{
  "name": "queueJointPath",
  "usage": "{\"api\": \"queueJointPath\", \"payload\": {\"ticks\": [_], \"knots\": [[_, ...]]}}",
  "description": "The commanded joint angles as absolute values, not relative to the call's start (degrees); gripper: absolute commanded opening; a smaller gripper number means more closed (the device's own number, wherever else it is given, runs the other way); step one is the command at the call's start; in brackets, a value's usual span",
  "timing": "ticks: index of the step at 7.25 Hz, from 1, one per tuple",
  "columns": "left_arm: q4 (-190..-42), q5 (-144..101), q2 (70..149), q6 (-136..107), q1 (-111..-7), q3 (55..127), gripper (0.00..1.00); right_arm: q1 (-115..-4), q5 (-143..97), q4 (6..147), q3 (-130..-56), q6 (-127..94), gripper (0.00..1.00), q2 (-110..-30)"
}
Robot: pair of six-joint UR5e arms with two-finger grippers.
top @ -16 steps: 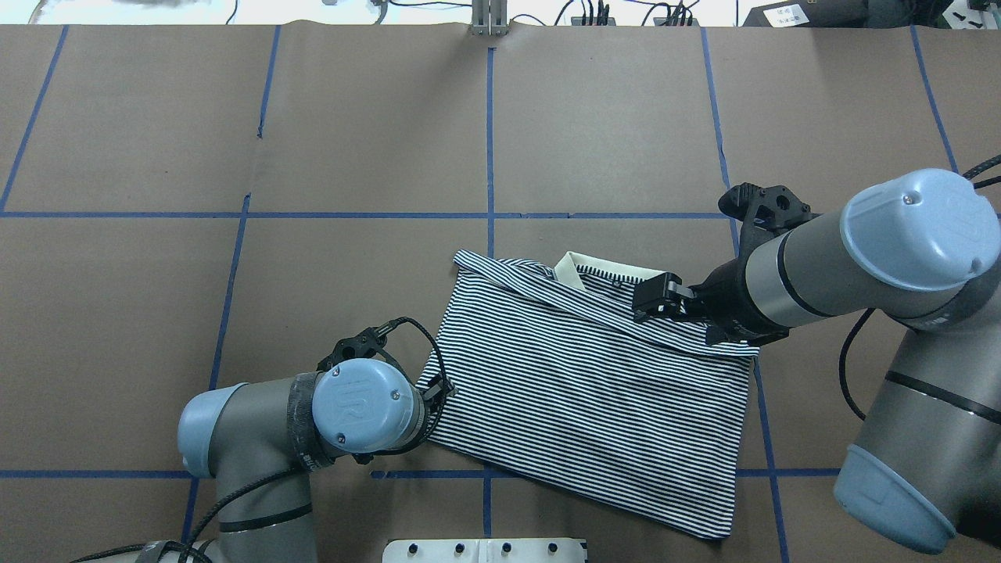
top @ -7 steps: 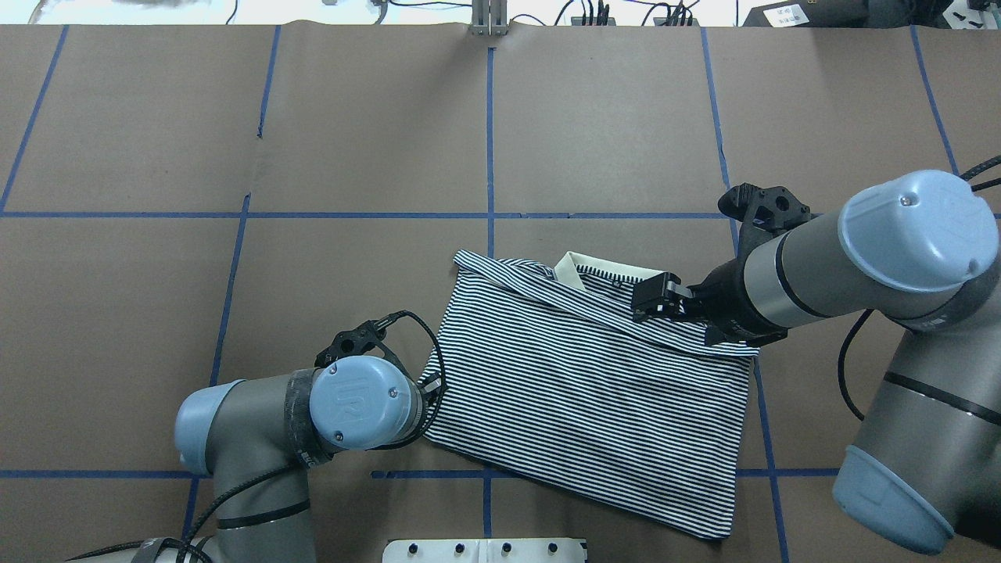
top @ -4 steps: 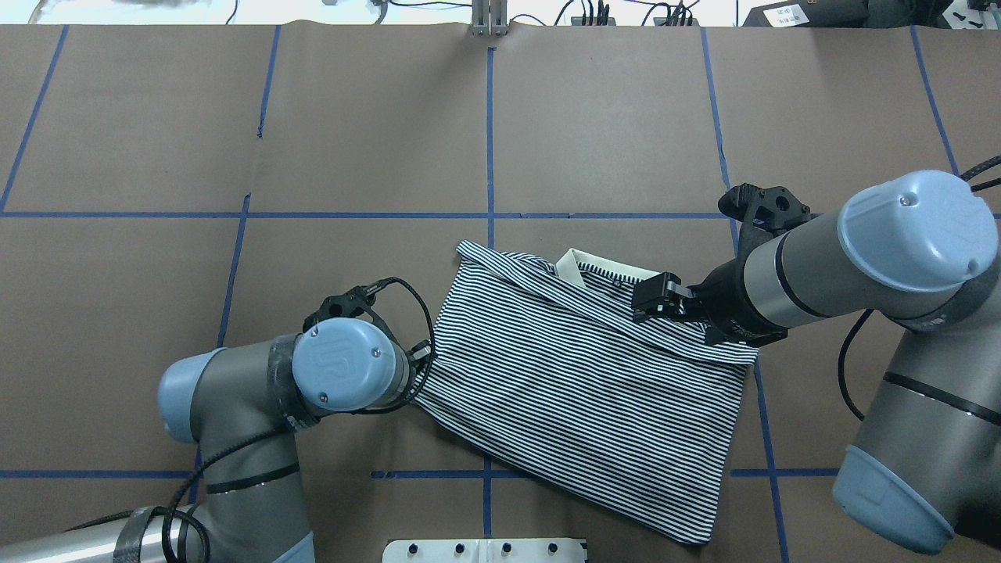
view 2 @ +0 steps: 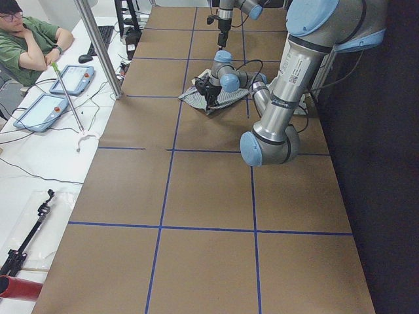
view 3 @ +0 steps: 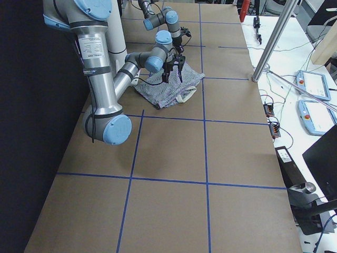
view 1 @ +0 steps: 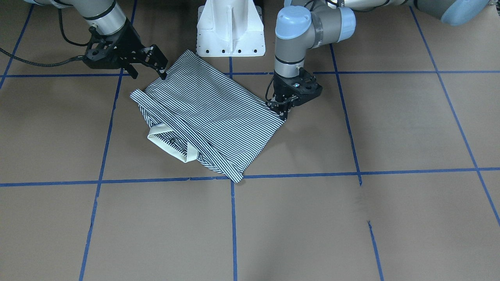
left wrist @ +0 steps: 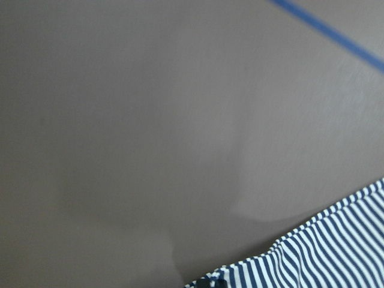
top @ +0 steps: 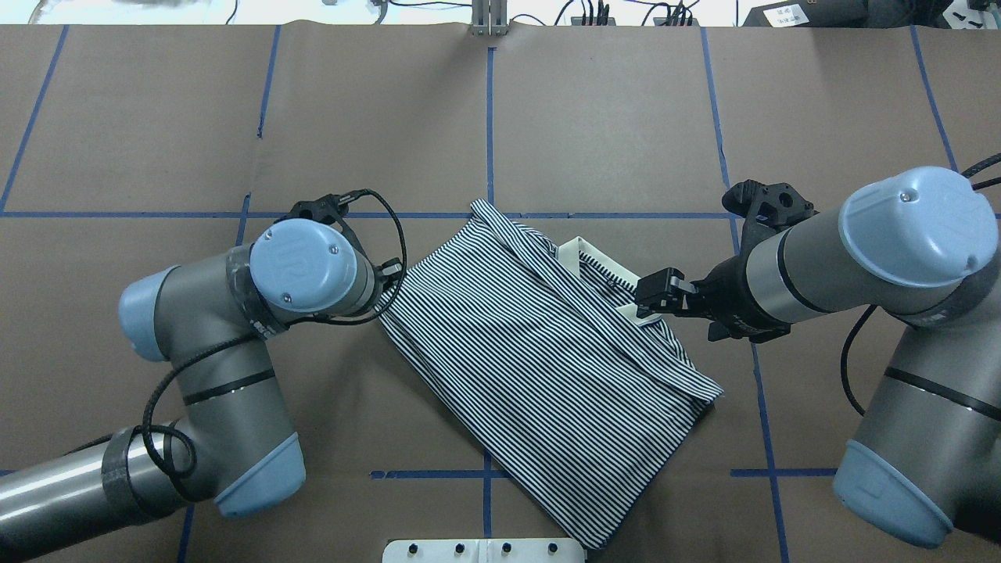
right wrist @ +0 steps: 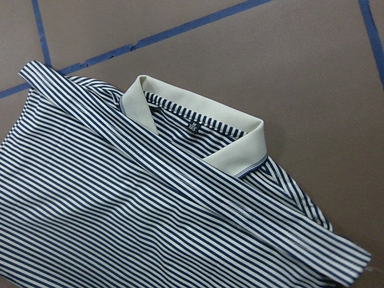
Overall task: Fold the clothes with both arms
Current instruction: 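Rotate the shirt with the right gripper while the left gripper swings farther away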
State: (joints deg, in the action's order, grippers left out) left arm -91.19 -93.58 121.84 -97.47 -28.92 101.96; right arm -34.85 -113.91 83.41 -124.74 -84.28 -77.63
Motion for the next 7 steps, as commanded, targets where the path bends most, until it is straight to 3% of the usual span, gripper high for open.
{"api": "queueJointPath", "payload": {"ticks": [1, 2, 6, 7], "knots": [[-99.86, -91.07, 127.32, -90.28, -34.08, 89.47, 0.00, -35.33, -113.82, 83.41, -124.72, -84.29, 1.00, -77.70], [-106.98, -89.49, 131.79, -87.31, -35.67, 79.38, 0.00, -35.33, -112.51, 83.41, -124.63, -84.29, 1.00, -77.52], [-126.08, -86.33, 140.69, -75.50, -40.78, 57.71, 0.00, -35.16, -111.19, 83.41, -124.63, -84.29, 1.00, -77.43], [-126.64, -86.22, 141.32, -74.71, -40.78, 56.09, 0.28, -35.07, -110.92, 83.41, -124.45, -84.20, 1.00, -77.08]]}}
